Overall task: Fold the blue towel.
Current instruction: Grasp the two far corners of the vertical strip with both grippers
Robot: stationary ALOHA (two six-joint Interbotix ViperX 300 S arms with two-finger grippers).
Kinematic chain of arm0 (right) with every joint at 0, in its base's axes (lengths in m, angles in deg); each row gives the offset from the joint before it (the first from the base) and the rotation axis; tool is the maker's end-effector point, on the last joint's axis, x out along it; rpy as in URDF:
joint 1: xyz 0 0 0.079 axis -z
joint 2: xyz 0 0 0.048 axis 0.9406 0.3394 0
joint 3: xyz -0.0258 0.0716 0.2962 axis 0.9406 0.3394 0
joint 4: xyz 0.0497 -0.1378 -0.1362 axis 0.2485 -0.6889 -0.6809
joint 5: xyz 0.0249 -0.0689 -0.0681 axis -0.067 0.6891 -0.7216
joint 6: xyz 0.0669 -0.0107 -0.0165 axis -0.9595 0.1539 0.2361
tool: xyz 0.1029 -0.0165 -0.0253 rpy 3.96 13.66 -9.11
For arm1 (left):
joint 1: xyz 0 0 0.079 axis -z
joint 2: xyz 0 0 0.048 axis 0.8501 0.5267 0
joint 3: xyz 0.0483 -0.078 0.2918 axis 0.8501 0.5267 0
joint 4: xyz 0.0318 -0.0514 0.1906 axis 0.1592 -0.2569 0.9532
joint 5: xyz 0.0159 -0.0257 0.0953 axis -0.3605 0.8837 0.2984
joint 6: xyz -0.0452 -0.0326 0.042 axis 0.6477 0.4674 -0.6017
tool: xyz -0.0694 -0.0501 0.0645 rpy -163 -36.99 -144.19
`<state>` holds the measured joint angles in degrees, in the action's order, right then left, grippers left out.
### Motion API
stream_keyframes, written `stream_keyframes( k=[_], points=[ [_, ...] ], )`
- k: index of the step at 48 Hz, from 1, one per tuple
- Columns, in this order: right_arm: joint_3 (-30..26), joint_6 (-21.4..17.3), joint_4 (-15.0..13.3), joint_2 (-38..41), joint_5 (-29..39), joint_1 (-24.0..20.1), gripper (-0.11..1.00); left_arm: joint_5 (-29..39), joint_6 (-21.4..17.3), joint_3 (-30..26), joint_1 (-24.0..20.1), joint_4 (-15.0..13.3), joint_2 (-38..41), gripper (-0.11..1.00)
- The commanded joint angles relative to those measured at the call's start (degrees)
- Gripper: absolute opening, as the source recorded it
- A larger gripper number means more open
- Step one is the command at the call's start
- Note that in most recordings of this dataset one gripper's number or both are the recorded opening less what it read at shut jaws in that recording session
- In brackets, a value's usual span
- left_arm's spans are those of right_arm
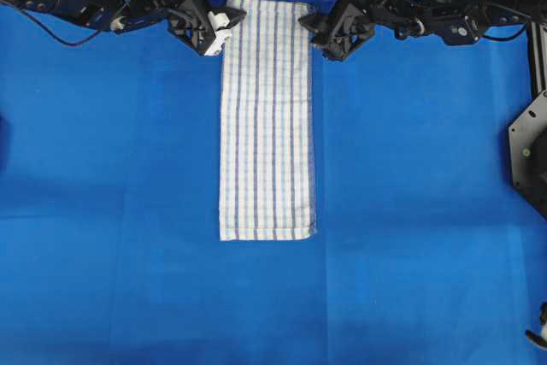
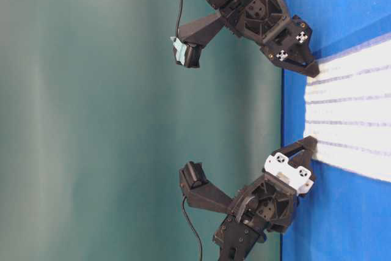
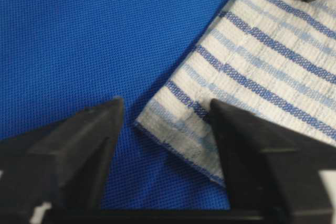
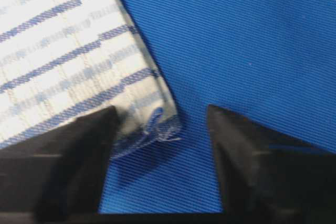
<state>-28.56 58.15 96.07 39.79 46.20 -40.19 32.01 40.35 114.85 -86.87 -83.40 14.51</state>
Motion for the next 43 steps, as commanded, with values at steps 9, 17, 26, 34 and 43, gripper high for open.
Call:
stream_keyframes(
  k=[9,17,26,34,43],
  points=[
    [-0.88,0.09,0.09,0.18,-0.35,-1.93,0.21,-0.53,-0.26,-0.62,2.46,0.00,-0.62,0.18],
    [-0.70,0.09,0.09,0.18,-0.35,-2.29,0.08,-0.53,-0.35,-0.62,3.34,0.09,-0.62,0.05],
    [-0.79,0.09,0.09,-0.53,-0.18,-2.29,0.08,-0.44,-0.62,-0.53,3.34,0.09,-1.85,0.05],
    [-0.35,0.18,0.09,-3.87,-0.09,-2.29,0.08,0.79,-3.16,-0.35,3.43,0.09,-5.19,0.05],
    [0.97,0.18,0.09,-7.91,0.97,-2.46,0.08,3.96,-3.69,0.35,3.52,0.09,-9.84,0.05]
  ],
)
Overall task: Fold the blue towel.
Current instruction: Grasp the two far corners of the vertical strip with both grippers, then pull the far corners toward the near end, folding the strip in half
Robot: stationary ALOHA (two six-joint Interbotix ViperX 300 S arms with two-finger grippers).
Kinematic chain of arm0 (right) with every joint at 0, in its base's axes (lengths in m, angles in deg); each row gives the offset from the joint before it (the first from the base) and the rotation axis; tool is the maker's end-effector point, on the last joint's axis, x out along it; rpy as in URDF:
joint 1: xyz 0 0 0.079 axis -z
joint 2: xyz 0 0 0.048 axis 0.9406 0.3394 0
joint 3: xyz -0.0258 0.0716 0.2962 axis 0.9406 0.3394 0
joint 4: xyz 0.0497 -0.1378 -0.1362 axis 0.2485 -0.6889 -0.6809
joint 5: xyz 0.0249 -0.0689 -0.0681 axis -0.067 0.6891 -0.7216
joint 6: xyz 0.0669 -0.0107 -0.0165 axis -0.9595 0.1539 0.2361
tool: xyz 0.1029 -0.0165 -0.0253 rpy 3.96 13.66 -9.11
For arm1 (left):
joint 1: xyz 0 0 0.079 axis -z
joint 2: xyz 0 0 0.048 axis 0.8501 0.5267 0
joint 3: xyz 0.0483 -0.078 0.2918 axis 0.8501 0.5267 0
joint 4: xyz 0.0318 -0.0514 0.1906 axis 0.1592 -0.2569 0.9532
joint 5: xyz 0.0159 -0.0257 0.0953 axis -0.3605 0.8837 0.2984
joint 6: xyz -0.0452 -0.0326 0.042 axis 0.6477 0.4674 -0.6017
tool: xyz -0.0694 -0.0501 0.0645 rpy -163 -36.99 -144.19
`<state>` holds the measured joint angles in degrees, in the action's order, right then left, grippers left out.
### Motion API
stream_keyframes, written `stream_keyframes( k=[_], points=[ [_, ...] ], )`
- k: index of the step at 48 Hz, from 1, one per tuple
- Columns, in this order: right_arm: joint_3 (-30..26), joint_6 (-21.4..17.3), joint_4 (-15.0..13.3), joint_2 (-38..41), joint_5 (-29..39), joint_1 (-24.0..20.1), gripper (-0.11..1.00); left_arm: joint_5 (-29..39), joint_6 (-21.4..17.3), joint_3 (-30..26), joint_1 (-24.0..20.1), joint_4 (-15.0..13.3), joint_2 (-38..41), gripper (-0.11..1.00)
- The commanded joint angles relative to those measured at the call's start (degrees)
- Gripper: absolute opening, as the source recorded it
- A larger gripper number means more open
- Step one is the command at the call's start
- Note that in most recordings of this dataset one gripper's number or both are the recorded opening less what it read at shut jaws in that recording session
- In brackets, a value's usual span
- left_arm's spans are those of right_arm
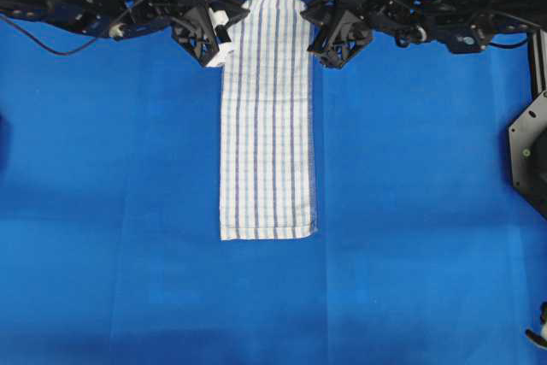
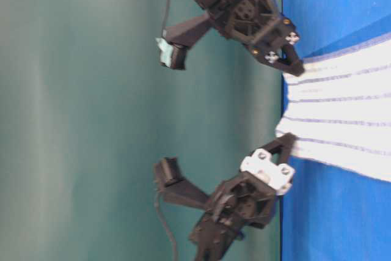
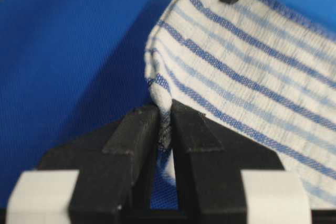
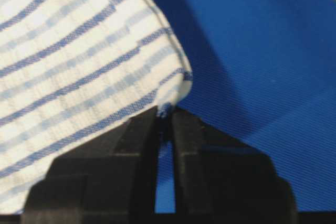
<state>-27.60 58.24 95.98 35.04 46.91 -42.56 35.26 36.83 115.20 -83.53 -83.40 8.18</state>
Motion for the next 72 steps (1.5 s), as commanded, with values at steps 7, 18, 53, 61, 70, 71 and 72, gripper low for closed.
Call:
stream_keyframes(
  k=[7,18,53,61,70,71,72],
  points=[
    [1.41,0.00,0.18,-5.98,1.05,-1.67,0.08,2.02,-0.18,1.41,1.67,0.09,-6.68,0.05],
    [4.75,-0.18,2.11,-10.02,1.05,-7.03,0.08,2.11,0.79,5.10,7.21,-0.18,-10.46,0.05],
    [10.63,-0.09,15.38,-13.62,-0.09,-32.87,0.08,-0.79,12.66,9.76,34.45,-0.44,-13.27,0.05],
    [10.28,-0.09,15.73,-13.27,-0.09,-34.89,0.08,-0.79,12.66,8.79,36.65,-0.44,-12.48,0.05],
    [10.20,0.09,15.64,-13.10,0.18,-35.07,0.08,-0.79,12.66,8.61,36.65,-0.44,-11.78,0.05],
    [10.20,0.09,15.64,-13.10,0.18,-35.07,0.08,-0.79,12.66,8.61,36.65,-0.44,-11.78,0.05],
    [10.20,0.09,15.64,-13.18,0.18,-35.07,0.08,-0.70,12.66,8.61,36.65,-0.44,-11.78,0.05]
  ],
)
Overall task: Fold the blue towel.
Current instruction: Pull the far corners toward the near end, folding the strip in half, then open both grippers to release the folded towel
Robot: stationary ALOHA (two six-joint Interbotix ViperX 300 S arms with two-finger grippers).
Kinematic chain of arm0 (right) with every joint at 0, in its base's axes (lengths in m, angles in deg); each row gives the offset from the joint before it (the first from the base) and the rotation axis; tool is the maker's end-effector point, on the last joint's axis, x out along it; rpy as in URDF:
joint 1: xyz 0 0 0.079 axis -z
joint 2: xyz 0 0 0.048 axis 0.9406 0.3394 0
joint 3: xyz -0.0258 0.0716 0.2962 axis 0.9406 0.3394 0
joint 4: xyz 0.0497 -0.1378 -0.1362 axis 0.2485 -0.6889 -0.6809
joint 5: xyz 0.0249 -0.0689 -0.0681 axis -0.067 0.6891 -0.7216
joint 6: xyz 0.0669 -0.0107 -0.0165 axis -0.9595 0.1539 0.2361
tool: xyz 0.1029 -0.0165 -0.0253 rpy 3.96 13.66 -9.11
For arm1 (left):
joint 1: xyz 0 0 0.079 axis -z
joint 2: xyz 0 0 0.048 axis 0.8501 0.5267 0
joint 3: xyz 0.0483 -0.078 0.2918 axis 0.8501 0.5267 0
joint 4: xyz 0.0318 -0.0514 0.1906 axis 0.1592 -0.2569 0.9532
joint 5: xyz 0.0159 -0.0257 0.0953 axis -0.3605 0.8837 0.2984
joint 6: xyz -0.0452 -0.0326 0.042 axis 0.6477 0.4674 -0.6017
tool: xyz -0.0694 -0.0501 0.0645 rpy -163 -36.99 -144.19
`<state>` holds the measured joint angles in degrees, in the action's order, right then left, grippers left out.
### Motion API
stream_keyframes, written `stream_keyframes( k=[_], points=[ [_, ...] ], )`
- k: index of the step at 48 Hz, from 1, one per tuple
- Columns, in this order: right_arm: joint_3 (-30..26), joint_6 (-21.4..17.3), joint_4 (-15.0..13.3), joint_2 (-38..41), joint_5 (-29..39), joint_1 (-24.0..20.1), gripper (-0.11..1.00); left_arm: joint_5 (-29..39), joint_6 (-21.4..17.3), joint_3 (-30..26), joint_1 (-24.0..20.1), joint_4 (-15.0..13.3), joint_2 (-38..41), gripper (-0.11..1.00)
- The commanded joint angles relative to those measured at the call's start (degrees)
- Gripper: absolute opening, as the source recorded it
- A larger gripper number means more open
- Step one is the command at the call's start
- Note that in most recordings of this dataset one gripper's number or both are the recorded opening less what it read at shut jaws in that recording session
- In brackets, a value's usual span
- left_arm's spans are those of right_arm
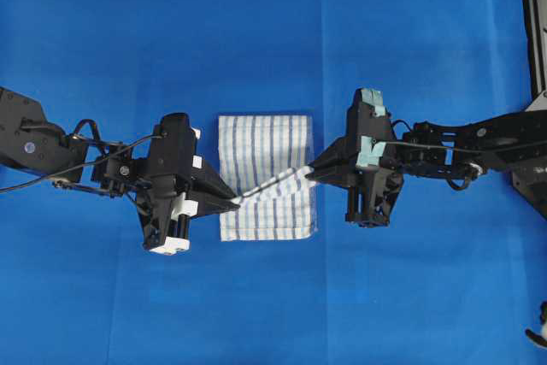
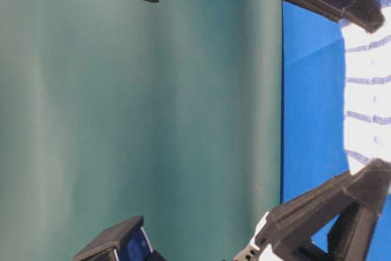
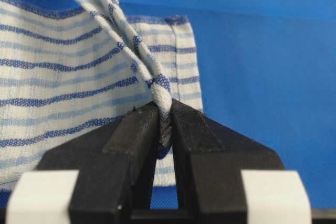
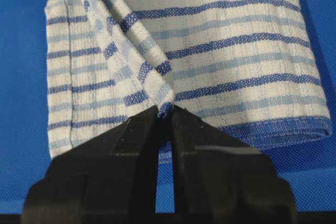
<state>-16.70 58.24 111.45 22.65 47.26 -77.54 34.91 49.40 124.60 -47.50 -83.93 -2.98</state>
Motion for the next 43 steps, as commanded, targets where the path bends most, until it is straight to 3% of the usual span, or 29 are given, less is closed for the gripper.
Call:
stream_keyframes(
  k=[1,19,27,32,35,39,43],
  points=[
    [-0.70,0.18,0.18,-0.70,-0.09,-0.09,0.08,-0.35,0.09,-0.79,0.62,0.09,-0.53,0.05],
    [-0.88,0.70,0.00,-0.44,0.44,-0.26,0.10,-0.44,0.09,-0.62,0.62,0.09,-0.35,0.05],
    [-0.88,0.70,0.00,-0.53,0.44,-0.26,0.46,-0.44,0.26,-0.44,0.62,-0.70,-0.53,0.07],
    [-0.88,0.70,-0.09,-0.53,0.09,-0.26,0.78,-0.35,0.79,-0.53,0.62,-0.88,-0.53,0.31],
    [-0.79,0.70,0.00,-0.53,0.09,-0.26,0.89,-0.35,1.05,-0.62,0.79,-0.79,-0.62,0.50],
    [-0.88,0.88,-0.09,-0.62,0.09,-0.26,0.89,-0.35,1.05,-0.62,0.88,-0.79,-0.62,0.75],
    [-0.70,1.23,-0.18,-1.23,0.09,-0.26,0.85,-0.18,0.97,-0.62,0.97,-0.79,-1.05,0.90]
  ],
)
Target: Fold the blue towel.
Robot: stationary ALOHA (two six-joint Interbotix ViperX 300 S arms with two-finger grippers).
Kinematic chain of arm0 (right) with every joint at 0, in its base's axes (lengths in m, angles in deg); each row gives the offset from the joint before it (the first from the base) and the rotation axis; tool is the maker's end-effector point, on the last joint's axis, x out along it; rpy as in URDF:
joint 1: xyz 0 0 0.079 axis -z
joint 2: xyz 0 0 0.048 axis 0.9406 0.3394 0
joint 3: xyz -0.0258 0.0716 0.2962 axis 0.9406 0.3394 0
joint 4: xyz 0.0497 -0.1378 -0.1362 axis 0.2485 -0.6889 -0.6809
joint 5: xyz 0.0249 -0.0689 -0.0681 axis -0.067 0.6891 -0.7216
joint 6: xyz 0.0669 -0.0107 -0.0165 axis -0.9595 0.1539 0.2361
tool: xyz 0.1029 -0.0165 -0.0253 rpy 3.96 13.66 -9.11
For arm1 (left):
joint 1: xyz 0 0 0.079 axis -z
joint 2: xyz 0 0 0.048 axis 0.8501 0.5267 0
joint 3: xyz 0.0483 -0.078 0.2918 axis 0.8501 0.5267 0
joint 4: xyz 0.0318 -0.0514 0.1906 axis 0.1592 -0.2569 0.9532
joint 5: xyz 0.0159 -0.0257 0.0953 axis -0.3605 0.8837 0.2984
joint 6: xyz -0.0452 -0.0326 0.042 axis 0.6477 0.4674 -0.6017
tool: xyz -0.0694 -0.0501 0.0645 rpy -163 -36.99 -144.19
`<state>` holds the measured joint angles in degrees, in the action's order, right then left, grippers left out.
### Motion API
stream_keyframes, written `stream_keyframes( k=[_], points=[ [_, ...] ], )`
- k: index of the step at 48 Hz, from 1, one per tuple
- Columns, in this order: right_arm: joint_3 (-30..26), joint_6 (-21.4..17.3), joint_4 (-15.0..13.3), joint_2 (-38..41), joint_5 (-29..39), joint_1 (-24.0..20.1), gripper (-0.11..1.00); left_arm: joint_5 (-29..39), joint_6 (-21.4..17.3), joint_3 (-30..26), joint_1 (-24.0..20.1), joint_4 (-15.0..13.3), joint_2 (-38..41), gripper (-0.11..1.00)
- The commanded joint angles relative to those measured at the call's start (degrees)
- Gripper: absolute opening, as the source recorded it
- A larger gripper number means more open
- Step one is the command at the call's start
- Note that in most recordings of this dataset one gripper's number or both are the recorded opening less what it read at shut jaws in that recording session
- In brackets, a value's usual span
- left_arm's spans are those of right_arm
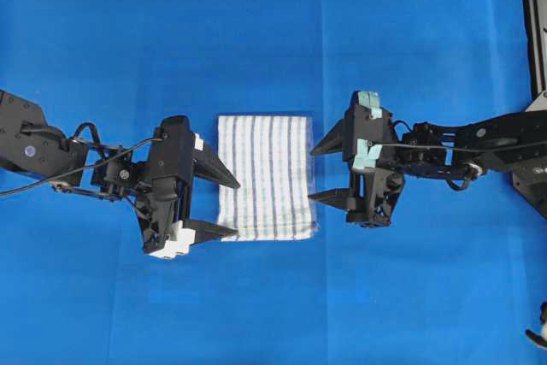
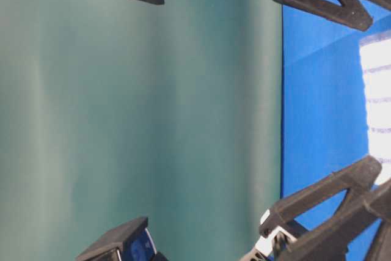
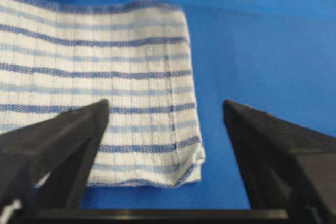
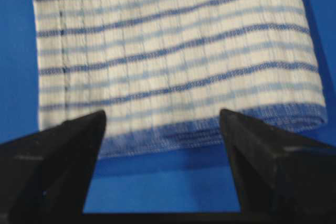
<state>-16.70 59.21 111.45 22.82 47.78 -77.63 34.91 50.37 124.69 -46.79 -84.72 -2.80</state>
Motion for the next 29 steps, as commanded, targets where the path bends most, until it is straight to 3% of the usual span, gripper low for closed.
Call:
stream_keyframes(
  k=[1,9,19,29],
  points=[
    [-0.70,0.35,-0.18,-1.58,-0.35,-0.18,0.84,-0.09,0.00,-0.70,0.26,0.00,-1.41,0.91],
    [-0.53,2.20,-0.18,-4.39,-0.09,-0.18,0.84,0.09,-0.35,-0.44,0.00,0.00,-3.69,0.84],
    [-0.26,7.47,-0.18,-11.95,2.29,0.00,0.84,3.78,-1.05,0.09,-0.09,0.35,-10.63,0.84],
    [1.14,12.74,-0.18,-20.74,5.54,1.58,0.84,8.35,-5.01,2.46,-0.88,0.53,-19.86,0.83]
  ],
)
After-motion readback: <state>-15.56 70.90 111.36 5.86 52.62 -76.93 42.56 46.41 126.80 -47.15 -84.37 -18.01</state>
